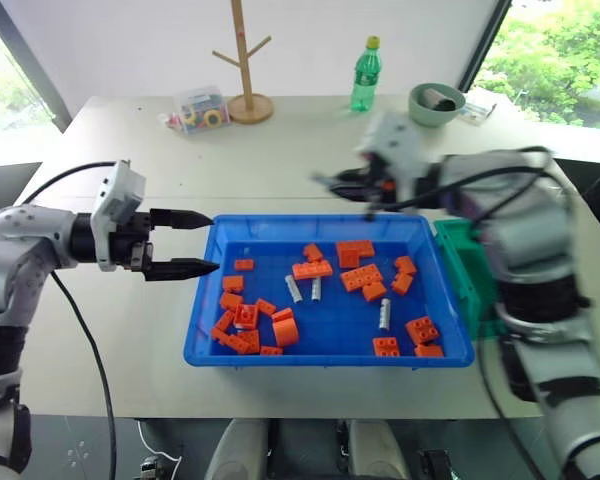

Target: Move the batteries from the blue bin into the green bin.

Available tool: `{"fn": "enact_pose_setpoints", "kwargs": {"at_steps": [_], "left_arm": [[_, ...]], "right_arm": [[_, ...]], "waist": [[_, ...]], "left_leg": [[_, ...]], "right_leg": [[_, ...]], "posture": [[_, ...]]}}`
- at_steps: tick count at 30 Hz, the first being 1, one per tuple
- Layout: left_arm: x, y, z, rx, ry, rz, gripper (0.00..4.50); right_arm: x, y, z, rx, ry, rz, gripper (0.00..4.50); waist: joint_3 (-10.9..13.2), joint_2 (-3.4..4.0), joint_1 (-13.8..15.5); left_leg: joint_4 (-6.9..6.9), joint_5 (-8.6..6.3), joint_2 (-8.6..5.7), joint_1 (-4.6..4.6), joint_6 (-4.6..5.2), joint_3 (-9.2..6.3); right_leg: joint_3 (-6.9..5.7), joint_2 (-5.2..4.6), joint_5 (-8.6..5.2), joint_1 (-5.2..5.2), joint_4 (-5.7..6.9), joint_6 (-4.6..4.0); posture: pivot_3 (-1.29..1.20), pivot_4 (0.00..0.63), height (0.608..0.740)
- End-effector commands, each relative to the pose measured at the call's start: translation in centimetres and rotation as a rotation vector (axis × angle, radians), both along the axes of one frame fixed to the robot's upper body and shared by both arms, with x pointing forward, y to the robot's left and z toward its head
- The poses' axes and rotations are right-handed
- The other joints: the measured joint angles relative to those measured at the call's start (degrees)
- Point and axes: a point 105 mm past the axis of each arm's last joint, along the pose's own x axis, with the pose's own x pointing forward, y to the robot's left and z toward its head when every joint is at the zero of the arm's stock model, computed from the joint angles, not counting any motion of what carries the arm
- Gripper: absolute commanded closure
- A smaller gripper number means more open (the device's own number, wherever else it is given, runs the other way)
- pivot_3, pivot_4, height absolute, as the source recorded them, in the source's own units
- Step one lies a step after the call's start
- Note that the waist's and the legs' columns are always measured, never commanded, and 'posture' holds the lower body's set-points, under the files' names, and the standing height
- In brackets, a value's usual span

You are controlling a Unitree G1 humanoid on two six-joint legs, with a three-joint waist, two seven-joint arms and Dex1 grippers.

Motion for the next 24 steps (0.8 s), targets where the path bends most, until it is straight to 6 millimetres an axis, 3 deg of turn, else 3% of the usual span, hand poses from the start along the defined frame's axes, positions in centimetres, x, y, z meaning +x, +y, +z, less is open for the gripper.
{"fn": "enact_pose_setpoints", "kwargs": {"at_steps": [1, 3, 6, 13, 16, 19, 24], "left_arm": [[0.3, -0.5, 0.9, -0.002, -0.049, -0.028, 0.0], [0.4, -0.7, 0.9, -0.004, -0.05, -0.035, 0.0], [0.6, -0.9, 0.8, -0.006, -0.05, -0.043, 0.0], [1.1, -1.0, 1.2, -0.005, -0.06, -0.053, 0.0], [1.2, -1.0, 1.4, -0.005, -0.065, -0.054, 0.0], [1.2, -0.9, 1.5, -0.001, -0.068, -0.056, 0.0], [1.2, -0.7, 1.6, 0.002, -0.072, -0.047, 0.0]], "right_arm": [[-2.2, -6.1, 1.5, -0.008, -0.047, -0.184, 4.43], [-3.4, -9.3, 0.8, -0.025, -0.019, -0.29, 4.43], [-5.3, -12.0, -1.2, -0.057, 0.035, -0.392, 4.43], [-7.7, -12.0, -6.0, -0.052, 0.139, -0.43, 4.43], [-7.7, -11.8, -6.6, -0.045, 0.143, -0.432, 3.03], [-7.2, -11.9, -5.4, -0.091, 0.091, -0.433, 1.59], [-6.8, -11.0, -2.5, -0.112, 0.052, -0.362, 1.59]], "waist": [[0.0, -0.01, -0.08], [0.0, -0.01, -0.06], [0.0, -0.01, -0.43], [0.0, 0.0, -0.3], [0.01, -0.01, -0.11], [0.01, -0.01, -0.09], [0.02, 0.0, -0.23]], "left_leg": [[-0.02, 0.0, 0.01, 0.0, 0.01, -0.01], [-0.02, -0.03, 0.06, 0.01, 0.05, 0.0], [-0.01, -0.05, 0.07, 0.05, 0.11, 0.1], [0.01, -0.09, 0.16, 0.29, 0.18, 0.14], [0.05, -0.09, 0.14, 0.31, 0.18, 0.13], [0.06, -0.09, 0.12, 0.31, 0.19, 0.12], [0.05, -0.09, 0.16, 0.31, 0.19, 0.08]], "right_leg": [[0.0, 0.01, 0.0, -0.01, 0.0, 0.0], [-0.02, 0.03, -0.01, 0.04, -0.02, 0.0], [0.0, 0.02, 0.0, 0.08, -0.04, 0.01], [0.03, 0.06, 0.0, 0.27, 0.0, 0.0], [0.03, 0.04, 0.0, 0.34, -0.05, 0.0], [0.03, 0.02, 0.0, 0.36, -0.07, 0.0], [0.01, 0.03, 0.0, 0.36, -0.09, 0.0]], "posture": [[0.0, 0.15, 0.703], [0.0, 0.15, 0.703], [0.0, 0.15, 0.703], [0.0, 0.15, 0.703], [0.0, 0.15, 0.703], [0.0, 0.15, 0.703], [0.0, 0.15, 0.703]]}}
